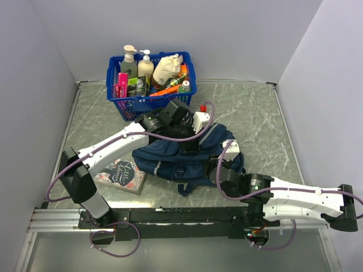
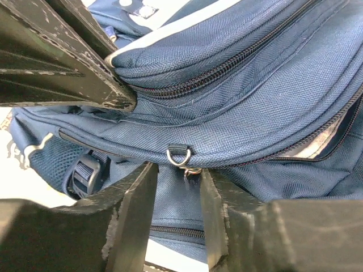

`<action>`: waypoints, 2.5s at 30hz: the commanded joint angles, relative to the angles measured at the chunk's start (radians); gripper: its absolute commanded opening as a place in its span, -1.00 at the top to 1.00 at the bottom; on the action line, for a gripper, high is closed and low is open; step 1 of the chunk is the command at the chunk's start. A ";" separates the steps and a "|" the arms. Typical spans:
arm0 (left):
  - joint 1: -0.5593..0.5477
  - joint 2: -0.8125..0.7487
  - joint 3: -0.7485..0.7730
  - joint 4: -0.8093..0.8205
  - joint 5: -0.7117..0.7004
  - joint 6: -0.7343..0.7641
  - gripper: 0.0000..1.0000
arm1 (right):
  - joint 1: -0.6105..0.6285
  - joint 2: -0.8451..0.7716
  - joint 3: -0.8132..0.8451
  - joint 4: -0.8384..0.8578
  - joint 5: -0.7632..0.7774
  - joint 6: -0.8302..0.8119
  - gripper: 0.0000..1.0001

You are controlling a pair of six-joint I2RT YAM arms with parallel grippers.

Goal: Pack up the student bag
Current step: Zip the student bag at the center of the board.

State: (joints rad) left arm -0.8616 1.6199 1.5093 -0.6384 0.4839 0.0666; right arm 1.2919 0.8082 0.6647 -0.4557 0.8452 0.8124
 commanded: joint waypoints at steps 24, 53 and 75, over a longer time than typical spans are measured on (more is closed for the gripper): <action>0.016 -0.133 -0.096 0.023 0.005 0.064 -0.61 | -0.013 -0.118 -0.089 -0.074 -0.138 0.083 1.00; -0.132 -0.157 -0.247 0.039 -0.014 0.291 0.07 | -0.014 -0.161 -0.068 -0.058 -0.227 0.082 1.00; -0.205 -0.087 -0.359 0.253 -0.436 0.260 0.98 | -0.013 -0.176 -0.013 0.032 -0.296 -0.018 1.00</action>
State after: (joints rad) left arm -1.0672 1.5127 1.1774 -0.5037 0.2379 0.3176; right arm 1.2781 0.6624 0.5701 -0.5610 0.5564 0.8139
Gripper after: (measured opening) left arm 0.066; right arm 0.105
